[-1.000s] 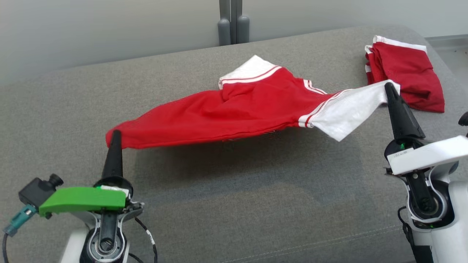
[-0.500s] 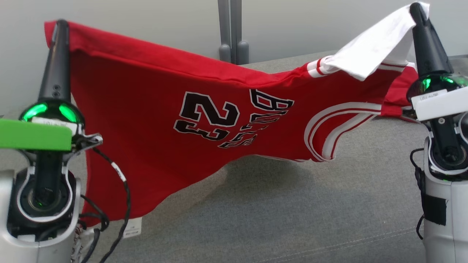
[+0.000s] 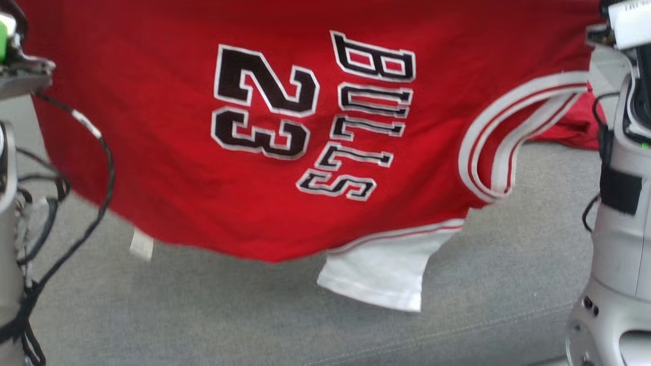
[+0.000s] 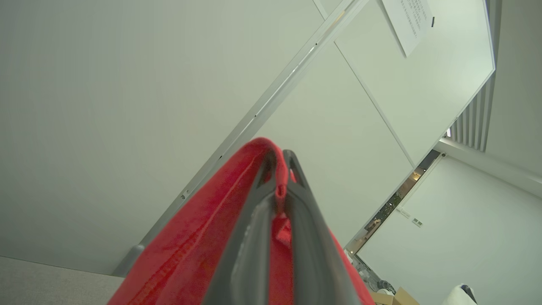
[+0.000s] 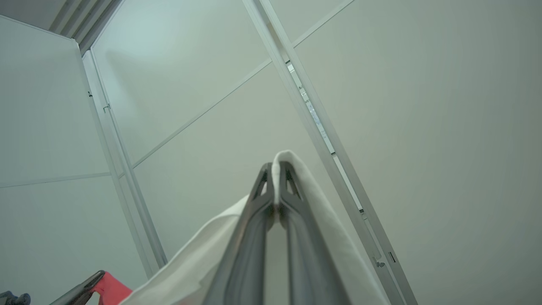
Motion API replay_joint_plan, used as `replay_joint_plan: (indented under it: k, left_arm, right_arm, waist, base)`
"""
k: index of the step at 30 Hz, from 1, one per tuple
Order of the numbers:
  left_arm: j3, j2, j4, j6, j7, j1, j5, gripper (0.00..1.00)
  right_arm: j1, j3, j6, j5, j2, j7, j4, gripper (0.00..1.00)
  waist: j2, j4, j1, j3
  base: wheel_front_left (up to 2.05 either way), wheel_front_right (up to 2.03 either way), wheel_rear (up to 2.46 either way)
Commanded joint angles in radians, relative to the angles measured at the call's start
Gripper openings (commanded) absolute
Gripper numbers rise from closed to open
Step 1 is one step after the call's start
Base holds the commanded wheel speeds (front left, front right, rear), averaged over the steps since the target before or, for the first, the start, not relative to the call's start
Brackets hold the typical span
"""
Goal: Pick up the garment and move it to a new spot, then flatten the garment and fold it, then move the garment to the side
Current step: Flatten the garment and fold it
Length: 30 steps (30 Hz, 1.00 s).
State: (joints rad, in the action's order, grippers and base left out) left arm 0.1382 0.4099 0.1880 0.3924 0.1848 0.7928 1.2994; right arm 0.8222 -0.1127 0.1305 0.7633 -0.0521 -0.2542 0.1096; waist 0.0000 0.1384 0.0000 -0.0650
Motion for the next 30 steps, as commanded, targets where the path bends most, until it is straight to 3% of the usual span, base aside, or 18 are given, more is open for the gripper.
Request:
replay_joint_plan:
  k: [1, 4, 9, 13, 18, 23, 30]
  left_arm:
    - [0.011, 0.004, -0.066, 0.023, 0.015, 0.066, -0.016, 0.0]
    - [0.032, 0.004, -0.178, 0.036, 0.016, 0.171, -0.043, 0.0]
    - [0.067, 0.001, -0.35, -0.004, -0.016, 0.332, -0.104, 0.0]
    - [0.103, 0.009, -0.504, -0.077, -0.088, 0.539, -0.19, 0.0]
    - [0.107, -0.03, -0.635, -0.22, -0.281, 0.775, -0.276, 0.0]
    - [0.136, -0.024, -0.774, -0.341, -0.382, 0.882, -0.333, 0.0]
    - [0.097, -0.016, -0.936, -0.424, -0.437, 0.859, -0.328, 0.0]
  right_arm:
    - [0.071, -0.004, 0.0, -0.013, 0.001, -0.005, -0.069, 0.0]
    - [0.192, -0.002, 0.0, -0.043, 0.001, 0.028, -0.214, 0.0]
    - [0.394, 0.009, 0.0, -0.118, 0.001, 0.129, -0.447, 0.0]
    - [0.632, 0.028, 0.0, -0.196, -0.002, 0.288, -0.65, 0.0]
    - [0.852, 0.016, 0.0, -0.224, 0.001, 0.469, -0.821, 0.0]
    - [0.911, 0.071, 0.0, -0.167, 0.001, 0.513, -0.896, 0.0]
    - [0.807, 0.146, 0.0, -0.117, -0.001, 0.52, -0.858, 0.0]
  waist:
    - [0.0, 0.002, 0.0, -0.091]
    - [0.0, 0.001, 0.0, -0.156]
    - [0.0, 0.002, 0.0, -0.226]
    - [0.0, 0.009, 0.0, -0.294]
    - [0.0, 0.017, 0.0, -0.43]
    - [0.0, 0.041, 0.0, -0.559]
    - [0.0, 0.063, 0.0, -0.659]
  base:
    - [0.0, 0.0, 0.0]
    - [0.0, 0.0, 0.0]
    - [0.0, 0.0, 0.0]
    - [0.0, 0.0, 0.0]
    - [0.0, 0.0, 0.0]
    - [0.0, 0.0, 0.0]
    - [0.0, 0.0, 0.0]
